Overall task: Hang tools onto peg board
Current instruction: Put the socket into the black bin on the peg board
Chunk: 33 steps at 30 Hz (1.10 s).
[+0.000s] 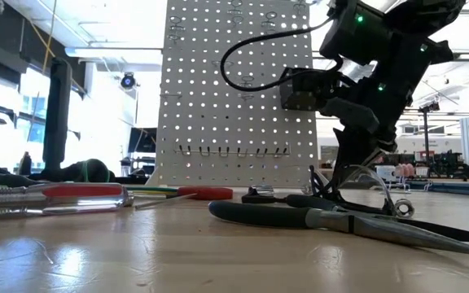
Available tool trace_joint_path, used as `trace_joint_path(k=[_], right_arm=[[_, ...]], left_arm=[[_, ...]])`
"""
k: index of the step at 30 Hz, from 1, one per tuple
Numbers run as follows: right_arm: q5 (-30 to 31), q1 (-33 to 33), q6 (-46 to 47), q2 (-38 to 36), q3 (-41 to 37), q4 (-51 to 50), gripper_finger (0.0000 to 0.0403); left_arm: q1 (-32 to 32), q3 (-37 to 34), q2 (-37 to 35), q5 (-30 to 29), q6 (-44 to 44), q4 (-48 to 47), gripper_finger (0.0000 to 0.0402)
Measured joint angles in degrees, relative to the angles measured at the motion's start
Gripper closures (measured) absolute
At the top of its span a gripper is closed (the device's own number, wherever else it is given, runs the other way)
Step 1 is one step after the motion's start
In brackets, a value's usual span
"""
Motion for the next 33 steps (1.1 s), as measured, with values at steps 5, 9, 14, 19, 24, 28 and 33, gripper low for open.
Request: trace_joint_path(k=[5, 9, 14, 19, 24, 28, 33], right_arm=[[0.03, -0.59, -1.01, 0.0, 0.0, -0.15, 0.0403], [0.04, -0.88, -0.96, 0.0, 0.0, -0.16, 0.0403], [-0.01, -0.86, -0.98, 0.0, 0.0, -0.17, 0.0403], [-0.22, -0.86, -0.5, 0.02, 0.0, -0.16, 0.0403], [-2.6, -0.82, -0.8, 0.02, 0.02, 0.48, 0.0403], [-4.11, -0.42, -2.16, 0.0, 0.02, 1.26, 0.0403], [-1.51, -0.45, -3.27, -1.31, 0.02, 1.62, 0.0403]], left_arm=[[1.16, 0.0, -0.44, -1.06, -0.54, -1.25, 0.0401], [2.81, 0.02, -1.43, -3.48, 1.31, -3.8, 0.0401], [4.86, 0.21, -2.06, -3.72, 4.9, -10.2, 0.0401], [6.42, 0.19, -3.61, -3.27, 7.26, -15.36, 0.0401], [5.58, -0.2, -7.71, -7.75, 7.15, -20.8, 0.0401], [1.23, -0.08, -11.0, -13.34, 7.21, -14.61, 0.0401], [-3.34, 0.0, -11.61, -15.21, 8.1, 0.31, 0.0401]])
